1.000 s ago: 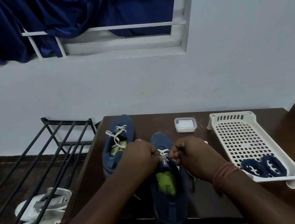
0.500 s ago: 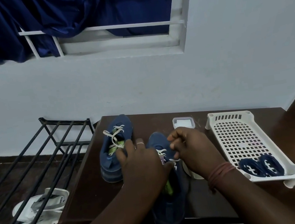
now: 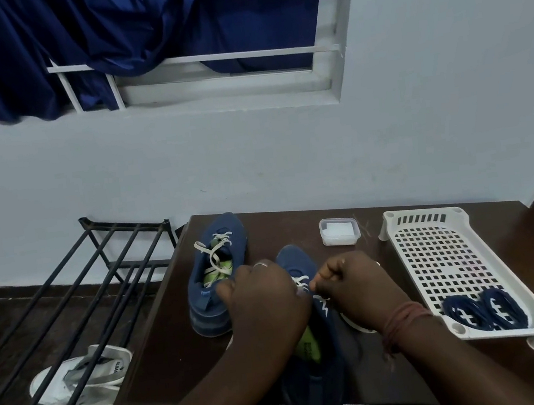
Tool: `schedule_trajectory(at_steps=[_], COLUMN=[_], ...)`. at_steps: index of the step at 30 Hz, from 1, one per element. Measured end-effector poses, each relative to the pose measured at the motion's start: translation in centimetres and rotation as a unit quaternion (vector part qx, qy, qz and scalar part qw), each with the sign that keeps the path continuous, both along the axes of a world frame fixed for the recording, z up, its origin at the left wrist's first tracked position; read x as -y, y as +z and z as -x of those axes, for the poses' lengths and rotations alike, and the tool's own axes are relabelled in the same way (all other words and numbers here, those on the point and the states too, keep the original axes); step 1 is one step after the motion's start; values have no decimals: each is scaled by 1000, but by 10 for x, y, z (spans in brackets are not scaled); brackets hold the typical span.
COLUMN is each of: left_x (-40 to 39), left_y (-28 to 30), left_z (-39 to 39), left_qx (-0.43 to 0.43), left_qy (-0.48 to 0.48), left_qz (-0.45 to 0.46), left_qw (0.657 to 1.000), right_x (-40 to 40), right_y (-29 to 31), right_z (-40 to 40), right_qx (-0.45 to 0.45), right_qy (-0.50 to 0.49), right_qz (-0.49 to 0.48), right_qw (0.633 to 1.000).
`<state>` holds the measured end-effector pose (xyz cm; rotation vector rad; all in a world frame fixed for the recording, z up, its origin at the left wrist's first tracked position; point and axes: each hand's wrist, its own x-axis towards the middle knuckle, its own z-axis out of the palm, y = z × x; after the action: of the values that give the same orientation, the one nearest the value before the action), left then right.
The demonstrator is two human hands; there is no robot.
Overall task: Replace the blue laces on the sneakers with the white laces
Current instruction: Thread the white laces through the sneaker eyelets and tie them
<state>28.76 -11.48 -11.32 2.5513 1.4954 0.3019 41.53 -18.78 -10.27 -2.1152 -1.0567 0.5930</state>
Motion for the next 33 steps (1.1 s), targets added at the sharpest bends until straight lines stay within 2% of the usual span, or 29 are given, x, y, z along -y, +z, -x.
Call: schedule_trajectory(at_steps=[2, 3, 5, 7, 9, 11, 13, 15, 18, 22, 24, 26, 28, 30, 31, 33], left_x=[-4, -7, -8, -10, -7, -5, -7, -9, -12, -17, -20, -21, -23, -25, -26, -28], left_y=[4, 6, 8, 7, 9, 7, 5, 2, -1, -2, 0, 4, 14, 31, 39, 49], left_z=[-3, -3, -3, -2, -1, 0, -1, -1, 1, 6, 5, 4, 4, 6, 7, 10], left_qx=[88, 166, 308, 384, 418, 434, 434, 415, 359, 250, 194, 168, 215, 330, 390, 482], left_qy=[37, 66, 119, 160, 179, 185, 176, 153, 99, 14, -4, -3, 1, -21, -35, -43], left_qz=[157, 257, 407, 468, 496, 516, 525, 511, 431, 303, 270, 230, 177, 178, 211, 289], left_qw=[983, 950, 852, 779, 739, 715, 711, 737, 822, 920, 943, 959, 960, 927, 895, 826], right_x=[-2, -2, -3, -2, -2, -5, -7, -8, -10, -12, -11, -9, -6, -6, -6, -9], right_y=[-3, -4, -6, -7, -9, -11, -12, -12, -16, -22, -19, -15, -10, -3, 2, 12], right_z=[1, 1, 3, 8, 12, 14, 16, 19, 22, 17, 15, 14, 15, 19, 22, 25], right_qx=[-6, -14, -28, -22, -9, 19, 56, 69, 50, -52, -69, -46, 14, 11, -44, -210], right_qy=[3, 1, 4, 23, 34, 11, -27, -44, -67, -57, -35, -24, -25, -9, 7, 37], right_qz=[2, 2, 4, 0, -9, -26, -57, -80, -84, -66, -54, -56, -71, -124, -163, -236], right_qw=[1000, 1000, 1000, 999, 999, 999, 996, 993, 993, 995, 996, 997, 997, 992, 986, 948])
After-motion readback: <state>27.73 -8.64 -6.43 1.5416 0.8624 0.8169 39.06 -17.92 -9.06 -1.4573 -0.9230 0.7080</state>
